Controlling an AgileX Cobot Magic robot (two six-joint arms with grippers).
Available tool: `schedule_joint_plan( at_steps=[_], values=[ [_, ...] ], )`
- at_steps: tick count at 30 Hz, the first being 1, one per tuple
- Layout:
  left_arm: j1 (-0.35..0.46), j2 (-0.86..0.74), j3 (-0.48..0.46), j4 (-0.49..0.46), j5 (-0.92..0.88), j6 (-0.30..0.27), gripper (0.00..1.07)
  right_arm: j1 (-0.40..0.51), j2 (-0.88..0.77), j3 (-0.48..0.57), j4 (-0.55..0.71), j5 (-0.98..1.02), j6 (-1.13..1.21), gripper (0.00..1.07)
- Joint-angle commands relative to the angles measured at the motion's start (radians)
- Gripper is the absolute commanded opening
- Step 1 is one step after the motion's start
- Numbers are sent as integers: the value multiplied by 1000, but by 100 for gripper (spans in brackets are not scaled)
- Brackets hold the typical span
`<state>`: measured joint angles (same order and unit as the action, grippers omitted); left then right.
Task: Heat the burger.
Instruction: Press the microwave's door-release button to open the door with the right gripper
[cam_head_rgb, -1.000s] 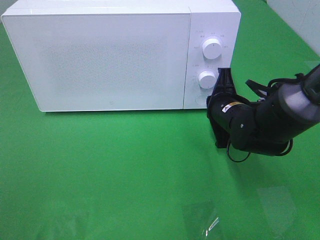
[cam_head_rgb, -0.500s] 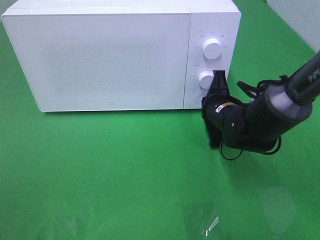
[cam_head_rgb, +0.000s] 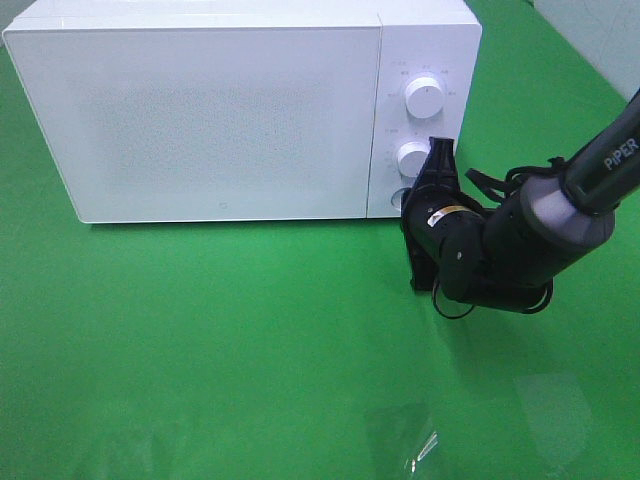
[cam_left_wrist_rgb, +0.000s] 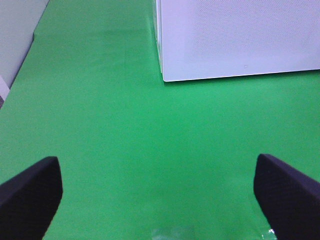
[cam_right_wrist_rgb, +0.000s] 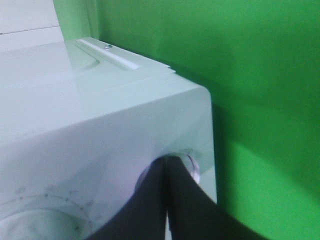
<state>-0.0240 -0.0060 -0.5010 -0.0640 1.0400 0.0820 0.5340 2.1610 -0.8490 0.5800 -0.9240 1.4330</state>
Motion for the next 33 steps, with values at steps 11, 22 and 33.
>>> schedule_joint_plan(
  at_steps=[11, 22, 33],
  values=[
    [1, -17, 3, -6, -5, 2, 96, -12, -6, -33, -13, -195, 82, 0],
    [1, -17, 3, -6, -5, 2, 96, -57, -6, -115, 5, -290, -14, 0],
    [1, -17, 3, -6, -5, 2, 96, -69, -3, -135, 12, -389, -7, 0]
  ],
)
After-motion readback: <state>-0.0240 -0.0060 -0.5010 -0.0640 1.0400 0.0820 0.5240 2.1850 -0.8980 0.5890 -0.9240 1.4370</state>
